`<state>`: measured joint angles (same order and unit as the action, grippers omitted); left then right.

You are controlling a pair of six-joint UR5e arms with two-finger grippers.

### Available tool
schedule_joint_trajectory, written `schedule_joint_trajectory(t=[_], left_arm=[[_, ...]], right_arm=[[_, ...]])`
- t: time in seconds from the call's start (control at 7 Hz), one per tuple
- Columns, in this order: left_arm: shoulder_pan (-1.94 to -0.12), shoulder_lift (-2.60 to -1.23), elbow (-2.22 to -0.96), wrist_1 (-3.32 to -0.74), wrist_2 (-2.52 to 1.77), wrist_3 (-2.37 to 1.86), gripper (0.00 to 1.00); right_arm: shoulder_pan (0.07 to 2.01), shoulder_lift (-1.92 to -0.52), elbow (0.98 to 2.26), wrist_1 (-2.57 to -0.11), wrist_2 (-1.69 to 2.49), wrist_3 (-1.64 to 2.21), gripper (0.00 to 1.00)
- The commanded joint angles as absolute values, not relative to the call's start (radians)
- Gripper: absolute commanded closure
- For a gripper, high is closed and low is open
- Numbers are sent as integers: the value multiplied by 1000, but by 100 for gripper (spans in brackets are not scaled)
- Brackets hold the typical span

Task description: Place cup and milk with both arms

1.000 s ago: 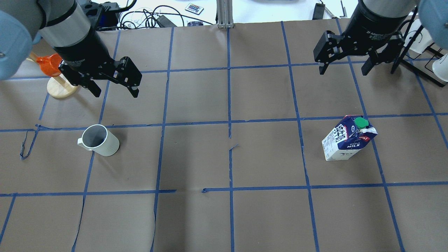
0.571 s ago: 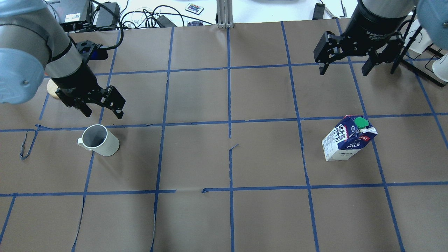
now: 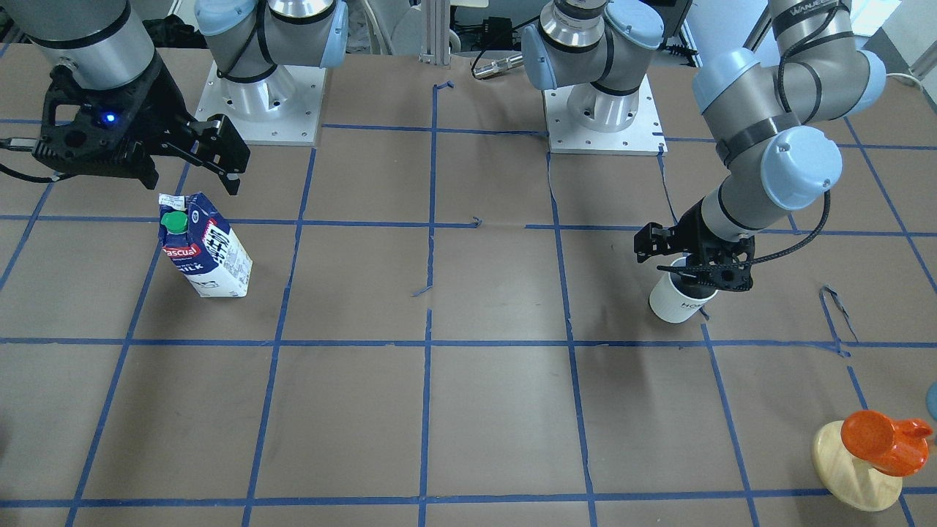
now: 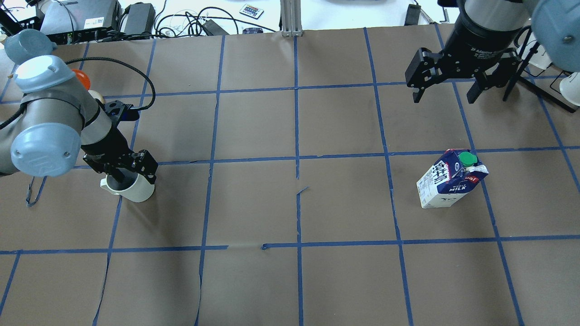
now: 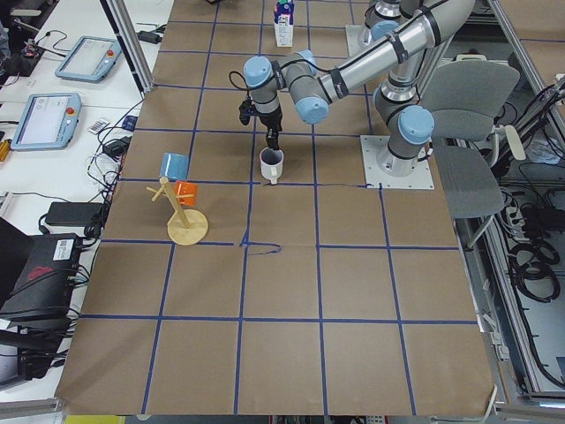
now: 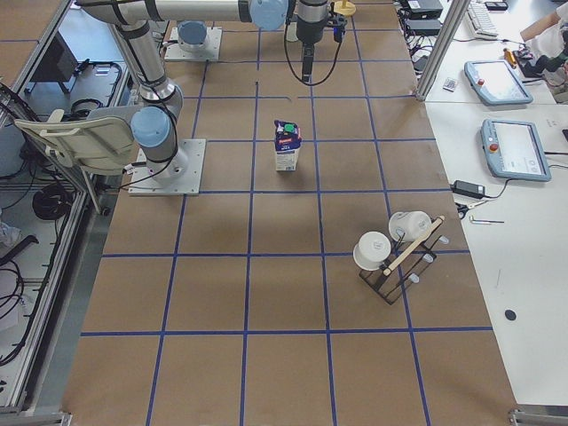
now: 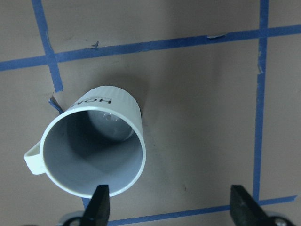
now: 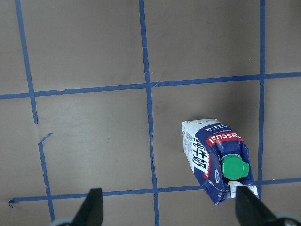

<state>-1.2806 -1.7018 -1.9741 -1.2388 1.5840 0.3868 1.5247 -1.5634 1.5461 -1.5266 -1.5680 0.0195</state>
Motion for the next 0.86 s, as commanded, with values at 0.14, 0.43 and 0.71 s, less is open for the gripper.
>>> schedule_joint_trajectory(t=[0.14, 0.43, 0.71], left_arm=[[-1279, -1746, -1982, -1195, 1586, 393, 71], [-1278, -1749, -1971, -1175, 1591, 387, 100], [-1288, -1730, -1968, -1134, 1583, 259, 100]], right_arm=[[1525, -1554, 1546, -1520, -1624, 2, 0], [1512, -1555, 1549, -1508, -1631, 2, 0], [1503, -1530, 1560, -1531, -1624, -12, 0]])
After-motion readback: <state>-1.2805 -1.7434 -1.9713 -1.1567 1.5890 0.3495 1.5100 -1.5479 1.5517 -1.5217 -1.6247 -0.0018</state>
